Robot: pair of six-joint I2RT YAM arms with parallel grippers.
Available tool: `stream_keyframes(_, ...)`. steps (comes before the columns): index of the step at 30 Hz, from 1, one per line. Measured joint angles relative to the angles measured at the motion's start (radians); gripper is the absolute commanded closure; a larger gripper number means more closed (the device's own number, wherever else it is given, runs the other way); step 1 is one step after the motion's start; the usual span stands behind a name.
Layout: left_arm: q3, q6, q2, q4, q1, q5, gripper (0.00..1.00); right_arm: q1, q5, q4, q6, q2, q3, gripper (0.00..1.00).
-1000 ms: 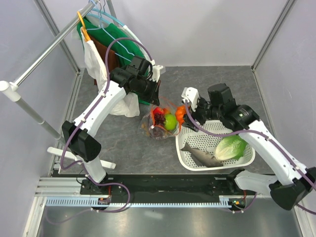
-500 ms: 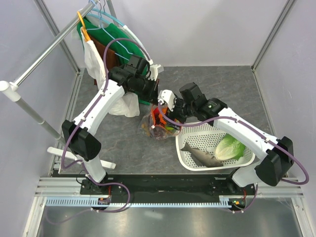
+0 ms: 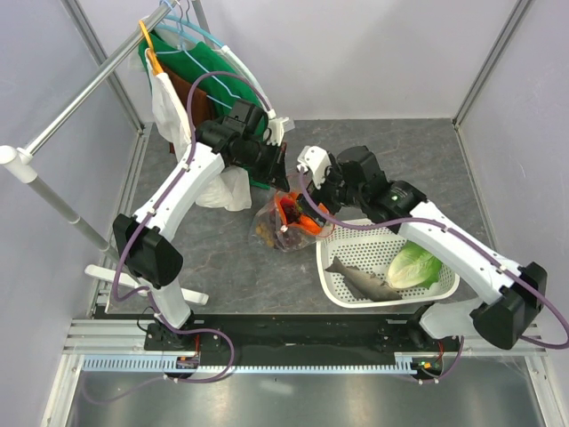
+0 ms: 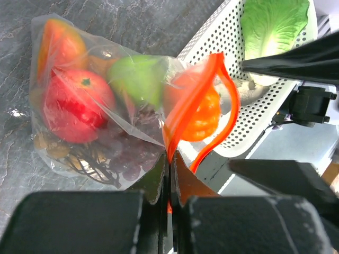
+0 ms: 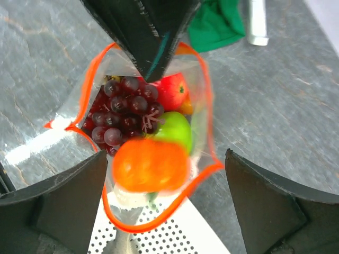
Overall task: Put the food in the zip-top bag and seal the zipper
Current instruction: Place the fake vegetable in the zipper food storage bag, then adjust the zipper food storage bag at the center of the board.
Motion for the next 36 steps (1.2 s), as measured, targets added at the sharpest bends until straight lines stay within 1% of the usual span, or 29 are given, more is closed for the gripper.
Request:
stream_keyframes(3, 0.0, -0.004, 0.001, 0.001, 0.003, 0.003, 0.98, 0.0, 0.044, -0.01, 0.034, -0.043, 0.0, 0.03)
stream_keyframes(6, 0.0, -0.005, 0.002, 0.002, 0.005, 0.011, 0.98, -0.009, 0.084, -0.026, 0.094, -0.071, -0.008, 0.09)
stream_keyframes(8, 0.0, -0.005, 0.002, 0.002, 0.006, 0.016, 0.98, -0.03, 0.09, -0.043, 0.14, -0.08, -0.02, 0.14)
stream_keyframes(9, 0.0, -0.005, 0.002, 0.003, 0.007, 0.017, 0.98, -0.045, 0.09, -0.056, 0.165, -0.084, -0.03, 0.21)
stream_keyframes(10, -0.001, -0.005, 0.002, 0.004, 0.008, 0.018, 0.98, -0.064, 0.085, -0.072, 0.192, -0.085, -0.04, 0.25)
stream_keyframes(11, -0.002, -0.005, 0.002, 0.005, 0.008, 0.019, 0.98, -0.085, 0.077, -0.087, 0.218, -0.085, -0.052, 0.28)
stream_keyframes(12, -0.003, -0.005, 0.002, 0.006, 0.009, 0.021, 0.98, -0.105, 0.068, -0.101, 0.242, -0.084, -0.064, 0.36)
stream_keyframes(15, -0.005, -0.005, 0.002, 0.008, 0.011, 0.027, 0.98, -0.168, 0.014, -0.139, 0.314, -0.072, -0.097, 0.47)
stream_keyframes(17, -0.006, -0.005, 0.002, 0.009, 0.011, 0.028, 0.98, -0.192, -0.027, -0.149, 0.351, -0.058, -0.113, 0.48)
stream_keyframes(18, -0.006, -0.005, 0.002, 0.01, 0.011, 0.028, 0.98, -0.197, -0.055, -0.151, 0.369, -0.048, -0.121, 0.51)
stream_keyframes(21, -0.018, -0.005, 0.002, 0.022, 0.011, 0.033, 0.98, -0.2, -0.138, -0.15, 0.416, -0.019, -0.137, 0.53)
stream_keyframes(22, -0.023, -0.005, 0.002, 0.025, 0.011, 0.037, 0.98, -0.2, -0.167, -0.148, 0.432, -0.009, -0.138, 0.56)
stream_keyframes(23, -0.027, -0.005, 0.002, 0.027, 0.011, 0.041, 0.98, -0.2, -0.193, -0.141, 0.447, 0.0, -0.138, 0.65)
stream_keyframes(24, -0.03, -0.005, 0.002, 0.028, 0.011, 0.043, 0.98, -0.2, -0.213, -0.134, 0.456, 0.006, -0.138, 0.91)
stream_keyframes(25, -0.033, -0.005, 0.002, 0.029, 0.011, 0.044, 0.98, -0.199, -0.237, -0.124, 0.467, 0.013, -0.138, 1.0)
stream_keyframes(32, -0.039, 0.002, 0.002, 0.029, 0.007, 0.043, 0.98, -0.222, -0.325, -0.104, 0.55, 0.031, -0.129, 1.0)
stream_keyframes(36, -0.023, 0.043, 0.002, 0.031, -0.017, 0.016, 0.96, -0.236, -0.37, -0.056, 0.683, 0.006, -0.095, 1.0)
